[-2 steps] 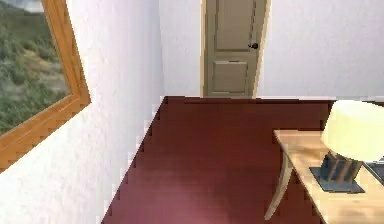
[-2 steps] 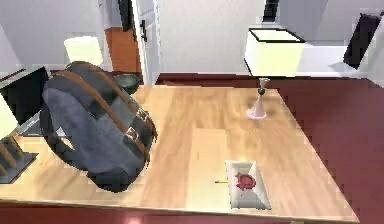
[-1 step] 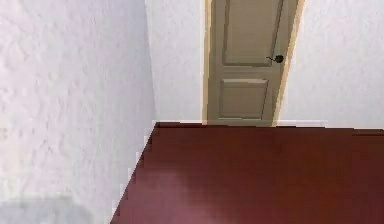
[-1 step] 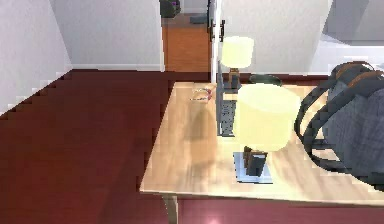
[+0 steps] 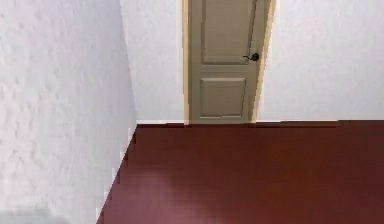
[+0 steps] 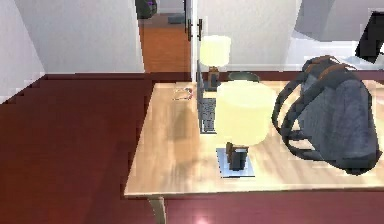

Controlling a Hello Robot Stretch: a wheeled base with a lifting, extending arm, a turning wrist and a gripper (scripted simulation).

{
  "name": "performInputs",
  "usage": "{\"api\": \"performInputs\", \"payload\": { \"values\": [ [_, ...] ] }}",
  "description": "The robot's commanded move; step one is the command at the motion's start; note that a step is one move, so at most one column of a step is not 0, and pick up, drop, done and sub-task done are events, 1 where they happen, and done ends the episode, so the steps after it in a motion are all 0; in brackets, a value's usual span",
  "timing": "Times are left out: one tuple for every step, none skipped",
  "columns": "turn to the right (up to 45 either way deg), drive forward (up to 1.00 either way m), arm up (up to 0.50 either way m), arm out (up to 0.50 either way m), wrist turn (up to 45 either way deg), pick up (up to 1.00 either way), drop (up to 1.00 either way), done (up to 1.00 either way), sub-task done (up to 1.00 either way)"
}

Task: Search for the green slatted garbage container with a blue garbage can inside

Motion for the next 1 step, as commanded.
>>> {"api": "performInputs", "payload": {
  "values": [
    [0.0,0.35,0.00,0.00,0.0,0.00,0.00,0.00,0.00]
  ]
}}
